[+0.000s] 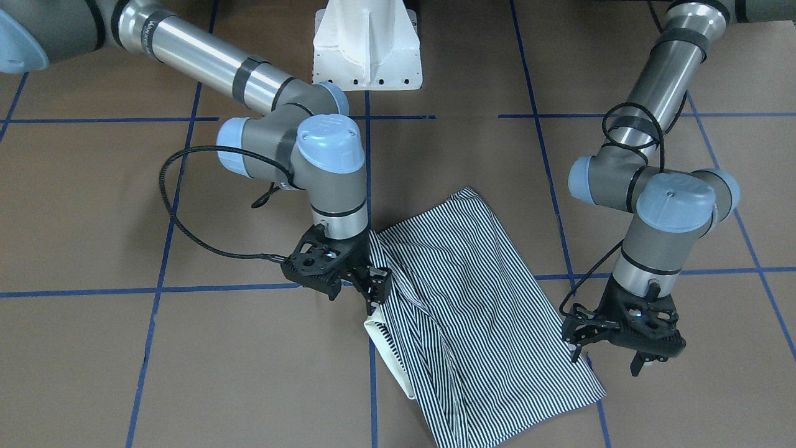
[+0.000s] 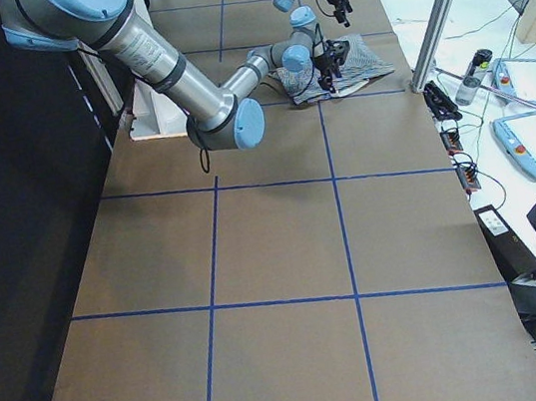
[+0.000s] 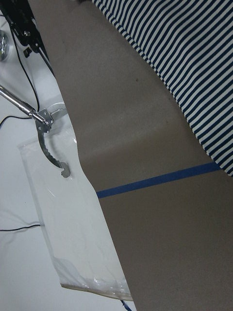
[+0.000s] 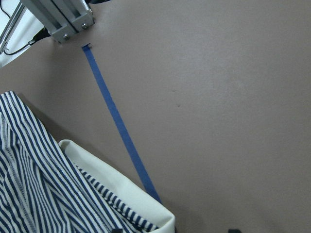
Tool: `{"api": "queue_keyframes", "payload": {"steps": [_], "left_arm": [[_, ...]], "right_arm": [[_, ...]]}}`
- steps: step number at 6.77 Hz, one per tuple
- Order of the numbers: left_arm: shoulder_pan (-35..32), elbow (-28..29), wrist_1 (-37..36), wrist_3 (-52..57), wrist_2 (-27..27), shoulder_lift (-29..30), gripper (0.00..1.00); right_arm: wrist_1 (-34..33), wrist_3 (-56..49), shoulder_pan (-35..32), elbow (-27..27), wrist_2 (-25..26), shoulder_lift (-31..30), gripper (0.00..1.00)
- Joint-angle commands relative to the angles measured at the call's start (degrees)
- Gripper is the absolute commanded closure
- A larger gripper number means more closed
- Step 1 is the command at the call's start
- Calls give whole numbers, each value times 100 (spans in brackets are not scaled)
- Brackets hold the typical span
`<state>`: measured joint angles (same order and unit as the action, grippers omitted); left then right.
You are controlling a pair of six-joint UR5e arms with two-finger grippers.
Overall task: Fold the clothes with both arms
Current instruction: 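Move the right gripper toward the folded shirt's side nearest it, then grasp the shirt's edge with the right gripper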
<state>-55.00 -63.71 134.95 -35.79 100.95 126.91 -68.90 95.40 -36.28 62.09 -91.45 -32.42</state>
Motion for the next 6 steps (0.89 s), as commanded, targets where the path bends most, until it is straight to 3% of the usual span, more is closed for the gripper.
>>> {"api": "queue_keyframes", "payload": {"steps": [1, 3, 5, 6], "left_arm": [[-2, -10, 5, -15, 4, -9, 0], [-2, -10, 13, -15, 4, -9, 0], [-2, -19, 13, -15, 4, -9, 0], [-2, -19, 13, -15, 4, -9, 0]], "right_arm": [[368, 154, 121, -785, 224, 394, 22], [368, 154, 191, -1067, 312, 456, 22], [368, 215, 288, -1225, 461, 535, 31], [368, 216, 288, -1252, 462, 553, 41]]}}
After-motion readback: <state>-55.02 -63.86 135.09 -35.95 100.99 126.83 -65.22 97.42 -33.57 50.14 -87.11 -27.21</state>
